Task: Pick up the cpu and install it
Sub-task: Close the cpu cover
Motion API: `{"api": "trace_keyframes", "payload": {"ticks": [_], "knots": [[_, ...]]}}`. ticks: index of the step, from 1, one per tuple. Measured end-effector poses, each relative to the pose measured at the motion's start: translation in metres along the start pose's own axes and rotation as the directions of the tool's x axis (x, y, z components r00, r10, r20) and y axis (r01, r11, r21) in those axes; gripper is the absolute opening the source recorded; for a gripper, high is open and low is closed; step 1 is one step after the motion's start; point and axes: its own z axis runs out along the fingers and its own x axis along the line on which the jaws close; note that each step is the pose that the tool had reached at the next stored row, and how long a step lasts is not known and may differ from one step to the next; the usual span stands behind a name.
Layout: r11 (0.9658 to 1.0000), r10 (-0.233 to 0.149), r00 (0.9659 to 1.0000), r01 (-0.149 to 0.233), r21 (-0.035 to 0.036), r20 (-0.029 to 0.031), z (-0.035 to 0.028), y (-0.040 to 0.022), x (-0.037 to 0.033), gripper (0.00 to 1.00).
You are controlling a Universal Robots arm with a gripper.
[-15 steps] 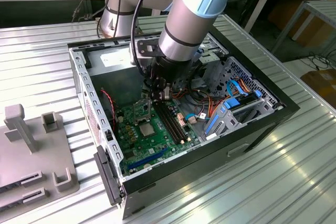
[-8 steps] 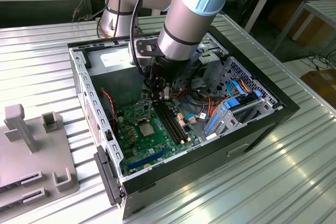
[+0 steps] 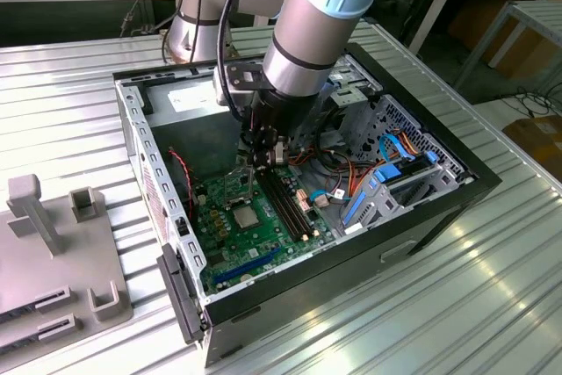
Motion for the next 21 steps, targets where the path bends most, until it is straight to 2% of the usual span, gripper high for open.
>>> {"api": "trace_keyframes", "payload": {"ticks": [2,5,12,16,21], "knots": [[1.0,-0.006,1.0,0.006,0.0006,-0.0057,-0.0009,0.0004,-0.0013,0.11],[0.9996,-0.03,0.9994,0.03,0.0005,-0.0176,-0.0017,0.0009,-0.0038,0.11],[0.9985,-0.055,0.998,0.055,-0.0001,-0.03,-0.0045,0.0018,-0.0064,0.11],[0.998,-0.064,0.9974,0.064,-0.0006,-0.0324,-0.0054,0.0022,-0.0074,0.11],[0.9979,-0.066,0.9973,0.066,-0.0008,-0.0326,-0.0054,0.0023,-0.0076,0.11]]}}
